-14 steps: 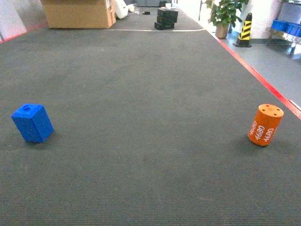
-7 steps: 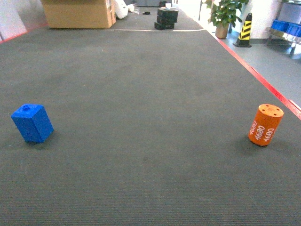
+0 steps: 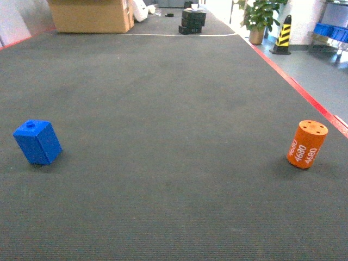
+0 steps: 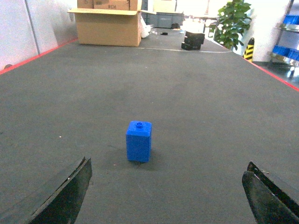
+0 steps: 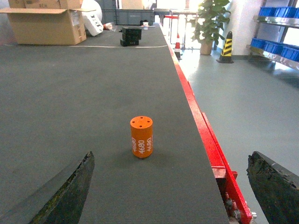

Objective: Sort blue parts and orange caps into right shelf containers

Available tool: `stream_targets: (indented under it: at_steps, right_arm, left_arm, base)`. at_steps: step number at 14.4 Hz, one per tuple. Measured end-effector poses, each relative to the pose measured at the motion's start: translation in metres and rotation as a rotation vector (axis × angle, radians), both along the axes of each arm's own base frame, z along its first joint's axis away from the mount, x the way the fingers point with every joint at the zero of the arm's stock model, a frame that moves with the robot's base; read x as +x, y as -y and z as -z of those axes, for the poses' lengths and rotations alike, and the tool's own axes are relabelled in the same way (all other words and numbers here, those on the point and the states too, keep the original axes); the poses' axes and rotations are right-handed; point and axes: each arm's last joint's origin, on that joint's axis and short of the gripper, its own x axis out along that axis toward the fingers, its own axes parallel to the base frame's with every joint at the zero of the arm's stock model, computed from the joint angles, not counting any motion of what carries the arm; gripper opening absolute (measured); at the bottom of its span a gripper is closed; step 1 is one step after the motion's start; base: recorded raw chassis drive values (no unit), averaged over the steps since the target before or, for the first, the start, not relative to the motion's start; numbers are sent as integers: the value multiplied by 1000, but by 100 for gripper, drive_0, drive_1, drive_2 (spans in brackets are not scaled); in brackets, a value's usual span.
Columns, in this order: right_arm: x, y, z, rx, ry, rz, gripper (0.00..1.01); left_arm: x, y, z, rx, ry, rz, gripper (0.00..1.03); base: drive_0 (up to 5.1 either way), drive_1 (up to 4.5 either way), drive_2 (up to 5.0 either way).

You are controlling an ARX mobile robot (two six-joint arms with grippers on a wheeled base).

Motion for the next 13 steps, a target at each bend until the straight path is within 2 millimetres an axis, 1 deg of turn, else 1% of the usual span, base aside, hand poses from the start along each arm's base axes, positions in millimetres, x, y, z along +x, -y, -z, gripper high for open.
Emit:
stream_targets:
  at_steps: [13]
  right_arm:
    - [0,0,0,0,0,0,98]
  left_arm:
    - [0,0,0,0,0,0,98]
  base:
    - [0,0,0]
